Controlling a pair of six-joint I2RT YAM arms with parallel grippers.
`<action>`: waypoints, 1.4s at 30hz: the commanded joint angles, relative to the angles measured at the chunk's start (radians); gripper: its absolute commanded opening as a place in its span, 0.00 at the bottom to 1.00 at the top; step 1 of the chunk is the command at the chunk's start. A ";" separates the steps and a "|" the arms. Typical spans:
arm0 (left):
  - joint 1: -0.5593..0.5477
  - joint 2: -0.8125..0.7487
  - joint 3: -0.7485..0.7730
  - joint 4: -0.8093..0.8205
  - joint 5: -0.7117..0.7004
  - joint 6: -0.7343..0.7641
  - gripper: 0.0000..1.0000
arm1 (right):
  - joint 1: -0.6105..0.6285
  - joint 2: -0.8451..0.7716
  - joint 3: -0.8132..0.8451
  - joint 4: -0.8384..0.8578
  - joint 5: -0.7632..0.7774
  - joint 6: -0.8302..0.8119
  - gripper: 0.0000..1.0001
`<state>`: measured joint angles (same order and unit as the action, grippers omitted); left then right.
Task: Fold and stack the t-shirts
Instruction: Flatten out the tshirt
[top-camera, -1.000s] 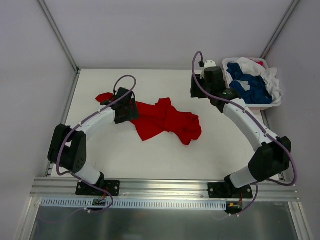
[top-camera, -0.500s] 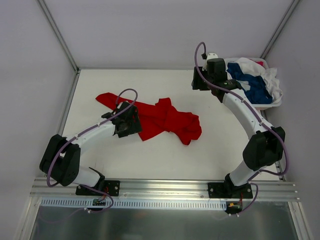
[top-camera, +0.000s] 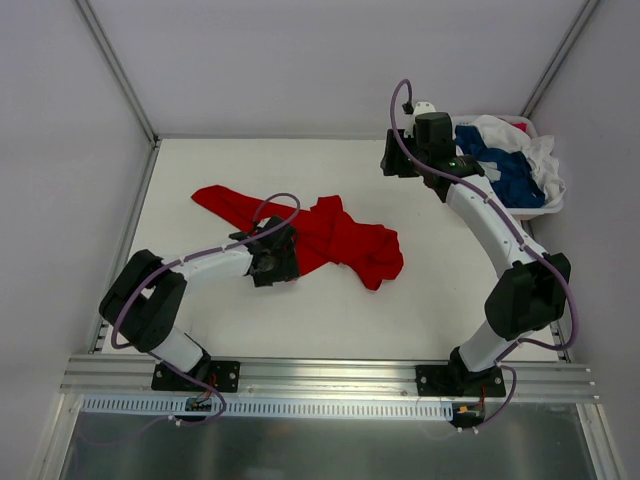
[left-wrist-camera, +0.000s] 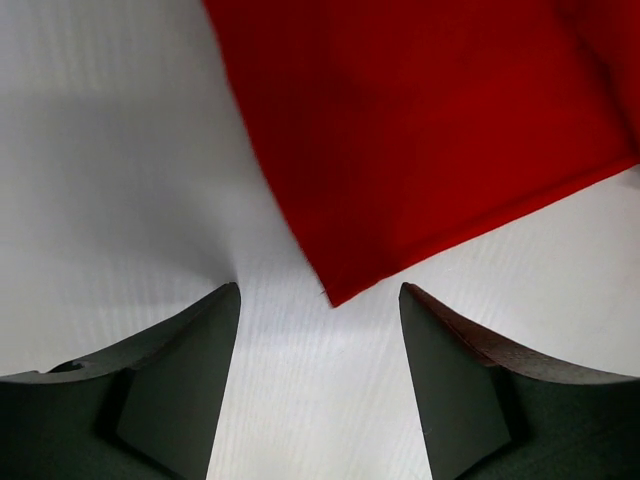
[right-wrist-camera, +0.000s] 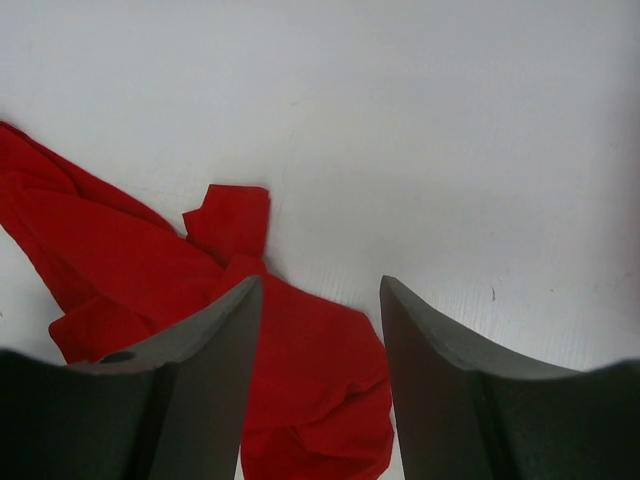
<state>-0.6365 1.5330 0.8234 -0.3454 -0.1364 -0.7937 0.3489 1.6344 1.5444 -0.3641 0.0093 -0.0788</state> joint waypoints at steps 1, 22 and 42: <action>-0.012 0.047 0.065 0.048 0.006 -0.015 0.65 | -0.008 -0.027 0.034 0.002 -0.032 -0.006 0.54; -0.060 -0.048 -0.065 0.062 0.009 -0.062 0.00 | -0.022 0.087 0.066 -0.013 -0.057 -0.021 0.54; -0.141 -0.258 -0.216 -0.102 -0.049 -0.182 0.00 | 0.070 0.412 0.175 -0.038 -0.216 0.077 0.51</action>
<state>-0.7666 1.2579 0.5934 -0.4091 -0.1654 -0.9588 0.3584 2.0415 1.6955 -0.4091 -0.1619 -0.0235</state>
